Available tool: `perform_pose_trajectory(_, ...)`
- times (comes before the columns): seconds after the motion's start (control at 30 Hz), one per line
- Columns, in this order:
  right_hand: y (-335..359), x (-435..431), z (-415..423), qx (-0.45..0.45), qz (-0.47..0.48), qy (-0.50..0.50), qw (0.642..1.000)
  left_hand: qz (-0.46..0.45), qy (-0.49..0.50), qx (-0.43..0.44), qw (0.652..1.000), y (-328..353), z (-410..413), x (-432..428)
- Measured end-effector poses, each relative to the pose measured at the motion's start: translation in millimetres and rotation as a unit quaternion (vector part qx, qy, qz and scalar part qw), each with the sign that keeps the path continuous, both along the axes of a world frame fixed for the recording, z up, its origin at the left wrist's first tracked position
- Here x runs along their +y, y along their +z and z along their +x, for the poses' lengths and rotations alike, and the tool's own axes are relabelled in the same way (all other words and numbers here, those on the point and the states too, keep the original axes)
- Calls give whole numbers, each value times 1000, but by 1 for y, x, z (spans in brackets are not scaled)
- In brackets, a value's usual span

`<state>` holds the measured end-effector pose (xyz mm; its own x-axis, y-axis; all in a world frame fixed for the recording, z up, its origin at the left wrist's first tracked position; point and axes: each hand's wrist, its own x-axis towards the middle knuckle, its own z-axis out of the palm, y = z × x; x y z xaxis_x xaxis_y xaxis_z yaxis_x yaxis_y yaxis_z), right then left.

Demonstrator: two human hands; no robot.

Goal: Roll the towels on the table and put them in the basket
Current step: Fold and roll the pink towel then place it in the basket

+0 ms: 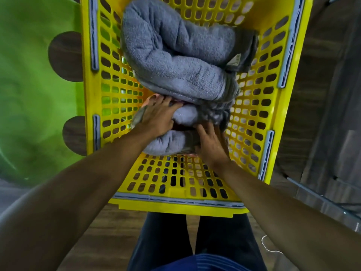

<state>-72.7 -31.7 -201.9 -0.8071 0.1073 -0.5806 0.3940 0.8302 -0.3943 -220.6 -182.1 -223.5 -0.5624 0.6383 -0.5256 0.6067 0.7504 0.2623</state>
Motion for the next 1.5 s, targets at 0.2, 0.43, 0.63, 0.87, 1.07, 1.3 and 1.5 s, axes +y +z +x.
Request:
perform_pose_trajectory(0.2, -12, 7, -21, -104, 28, 70, 992, -56, 64, 65, 994, 5, 16, -15)
perform_pose_trajectory(0.43, -5, 4, -35, -146, 37, 103, 983, -52, 184, 15, 981, 23, 36, -48)
perform_pose_trajectory(0.63, 43, 1, -59, 36, -13, 17, 999, 26, 224, 54, 973, 74, 26, -40)
perform_pose_trajectory(0.87, 99, 24, -152, 143, 59, 15, 988, 145, 252, 276, 916, 151, -5, -56)
perform_pose_trajectory(1.07, 69, 38, -230, -27, 131, 133, 982, 115, 351, 140, 919, 125, -9, -89)
perform_pose_trajectory(1.3, 39, 35, -247, -5, 173, 183, 968, 174, 364, 151, 903, 109, 5, -90)
perform_pose_trajectory(1.5, 57, 44, -245, 65, 120, 161, 977, 167, 373, 143, 902, 109, 4, -91)
